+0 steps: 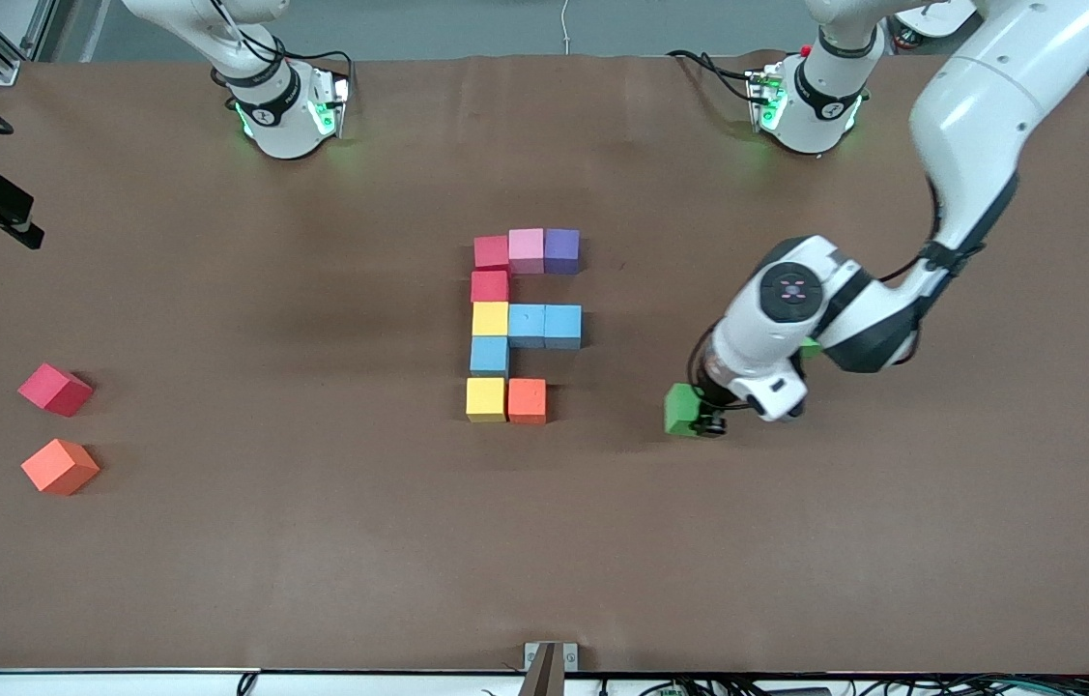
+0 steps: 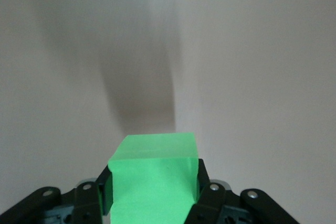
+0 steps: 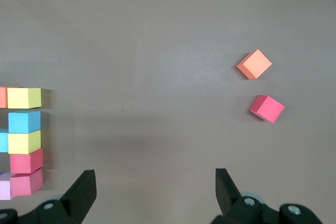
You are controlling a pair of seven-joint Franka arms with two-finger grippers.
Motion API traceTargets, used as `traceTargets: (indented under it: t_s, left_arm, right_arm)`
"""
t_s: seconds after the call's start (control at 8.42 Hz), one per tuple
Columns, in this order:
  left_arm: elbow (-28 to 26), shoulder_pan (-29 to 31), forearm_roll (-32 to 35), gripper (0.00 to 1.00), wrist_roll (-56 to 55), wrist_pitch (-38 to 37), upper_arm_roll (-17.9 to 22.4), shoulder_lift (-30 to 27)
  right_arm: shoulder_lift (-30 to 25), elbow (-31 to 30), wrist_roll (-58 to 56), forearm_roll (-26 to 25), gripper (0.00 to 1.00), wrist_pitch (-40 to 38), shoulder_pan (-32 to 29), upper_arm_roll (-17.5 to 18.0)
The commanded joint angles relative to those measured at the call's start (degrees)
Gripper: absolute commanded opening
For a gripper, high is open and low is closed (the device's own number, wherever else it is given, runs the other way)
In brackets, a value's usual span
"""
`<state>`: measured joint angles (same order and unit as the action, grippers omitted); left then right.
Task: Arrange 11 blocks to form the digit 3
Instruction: 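Carry the green cube with the left gripper toward the orange cube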
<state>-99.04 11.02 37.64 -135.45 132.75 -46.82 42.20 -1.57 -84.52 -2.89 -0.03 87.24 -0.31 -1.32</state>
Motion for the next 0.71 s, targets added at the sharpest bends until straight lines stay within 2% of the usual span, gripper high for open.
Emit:
traceTargets:
  t_s: [0.0,0.24,0.36,0.59]
  left_arm:
    - [7.3,-11.3,-3.4,0.34,-6.2,-1.7,5.7,3.7]
    - [10.8,-23.5,-8.5,0.34,-10.0,-1.7,14.7,5.3]
    - [11.7,-27.2,-10.0,0.34,-10.6,-1.7,17.2,6.1]
    - [11.8,-28.6,-10.6,0.34,-10.8,-1.7,17.9,6.4]
  right_arm:
    - [-0.3,0.3,-0.2,-0.9,1.00,0.0,-0.3,-0.1]
    - [-0.3,0.2,0.4,-0.9,1.00,0.0,0.0,0.1]
    - [-0.3,0.2,0.4,-0.8,1.00,-0.3,0.0,0.2]
    - [-0.3,0.1,0.4,-0.8,1.00,-0.3,0.0,0.2]
